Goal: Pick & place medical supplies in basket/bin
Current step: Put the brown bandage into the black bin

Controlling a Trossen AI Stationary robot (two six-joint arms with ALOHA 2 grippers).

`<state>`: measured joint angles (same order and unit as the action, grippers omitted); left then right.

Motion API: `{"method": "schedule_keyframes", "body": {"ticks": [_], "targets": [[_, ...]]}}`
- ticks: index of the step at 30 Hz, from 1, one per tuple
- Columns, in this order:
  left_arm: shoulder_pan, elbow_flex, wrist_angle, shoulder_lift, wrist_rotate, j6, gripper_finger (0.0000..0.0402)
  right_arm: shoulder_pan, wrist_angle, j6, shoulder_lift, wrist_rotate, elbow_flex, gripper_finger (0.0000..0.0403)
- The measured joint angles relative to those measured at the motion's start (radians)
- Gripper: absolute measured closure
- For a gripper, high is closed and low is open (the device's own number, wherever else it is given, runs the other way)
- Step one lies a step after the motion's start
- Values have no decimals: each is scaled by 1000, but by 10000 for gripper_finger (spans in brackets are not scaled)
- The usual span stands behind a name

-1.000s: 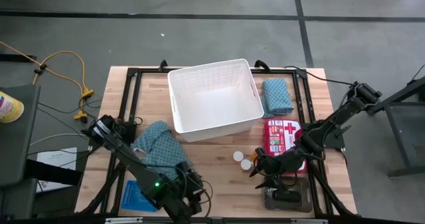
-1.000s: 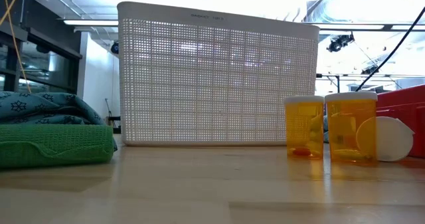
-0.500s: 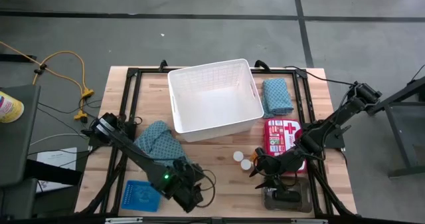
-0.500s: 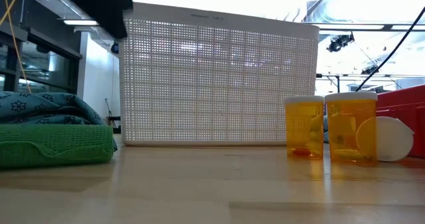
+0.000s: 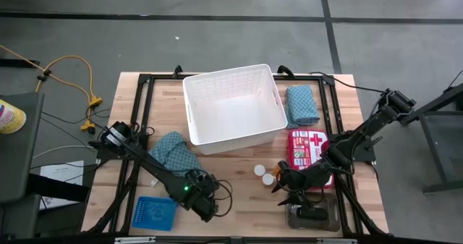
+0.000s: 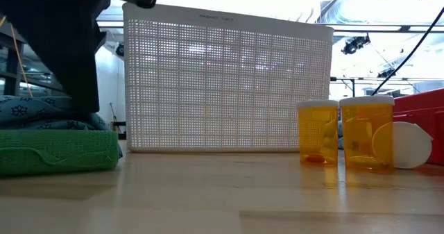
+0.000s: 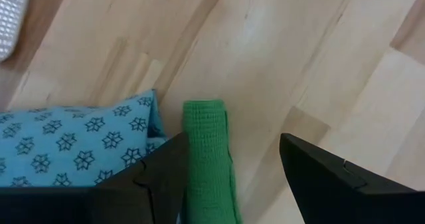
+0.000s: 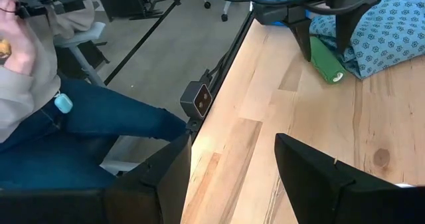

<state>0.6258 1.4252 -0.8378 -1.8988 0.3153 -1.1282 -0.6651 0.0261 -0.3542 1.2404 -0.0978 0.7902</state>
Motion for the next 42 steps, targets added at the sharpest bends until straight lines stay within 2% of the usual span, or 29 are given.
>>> {"method": "schedule_keyframes", "body": {"ticks": [15, 24, 31, 36, 42], "targets": [[-11, -83, 87, -1, -4, 23, 176, 0, 0, 0, 0, 0, 0, 197], [-34, -136, 187, -1, -38, 73, 176, 0, 0, 0, 0, 0, 0, 197], [-45, -142, 200, -2, -63, 84, 177, 0, 0, 0, 0, 0, 0, 197], [-44, -142, 199, -2, -63, 80, 194, 0, 0, 0, 0, 0, 0, 197], [-44, -142, 198, -2, -63, 75, 235, 0, 0, 0, 0, 0, 0, 197]]}}
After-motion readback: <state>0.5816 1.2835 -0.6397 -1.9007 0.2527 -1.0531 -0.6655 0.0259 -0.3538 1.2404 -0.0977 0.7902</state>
